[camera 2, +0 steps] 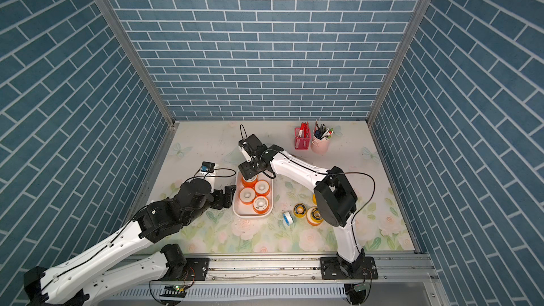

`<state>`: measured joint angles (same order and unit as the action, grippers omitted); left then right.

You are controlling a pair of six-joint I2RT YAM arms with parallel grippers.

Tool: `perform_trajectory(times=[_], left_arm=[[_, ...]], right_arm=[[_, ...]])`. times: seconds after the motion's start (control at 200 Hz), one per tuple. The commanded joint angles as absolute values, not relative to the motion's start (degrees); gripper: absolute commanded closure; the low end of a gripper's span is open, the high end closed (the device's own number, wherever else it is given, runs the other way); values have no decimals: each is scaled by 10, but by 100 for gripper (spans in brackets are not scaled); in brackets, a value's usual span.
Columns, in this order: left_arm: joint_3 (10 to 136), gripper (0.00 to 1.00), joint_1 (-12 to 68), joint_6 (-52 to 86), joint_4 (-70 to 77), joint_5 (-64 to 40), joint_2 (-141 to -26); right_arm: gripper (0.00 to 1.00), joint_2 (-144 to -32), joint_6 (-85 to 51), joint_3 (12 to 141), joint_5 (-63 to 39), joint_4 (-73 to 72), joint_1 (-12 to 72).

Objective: Put the sealing tape into the storage box
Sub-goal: Place the sealing tape in the storage box.

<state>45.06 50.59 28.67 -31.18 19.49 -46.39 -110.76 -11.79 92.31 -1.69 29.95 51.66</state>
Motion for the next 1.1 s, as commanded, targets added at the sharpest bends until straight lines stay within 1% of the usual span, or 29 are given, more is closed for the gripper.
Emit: perform_trajectory(times=[0.0, 0.105, 0.195, 0.265, 0.315, 0.44, 0.71, 1.095], left_arm=[[445, 6, 503, 284, -314, 200, -462], [445, 6, 503, 285, -314, 200, -462], [445, 6, 503, 285, -314, 200, -462], [445, 6, 503, 285, -314, 199, -462], [444, 6, 503, 285, -314, 200, -463], [445, 6, 503, 285, -314, 199, -464], [445, 6, 503, 285, -314, 199, -465], [445, 6, 503, 285, -314, 199, -465]], right_arm=[[40, -1070, -119, 858, -10, 250, 518], [62, -1043, -119, 798, -17, 217, 518], [78, -1028, -120, 756, -19, 192, 517], [87, -1029, -120, 742, -23, 186, 518], [90, -1034, -119, 735, -25, 182, 517], [91, -1049, -119, 733, -30, 171, 518], [91, -1102, -121, 779, -40, 181, 517], [90, -1124, -122, 801, -40, 178, 517]])
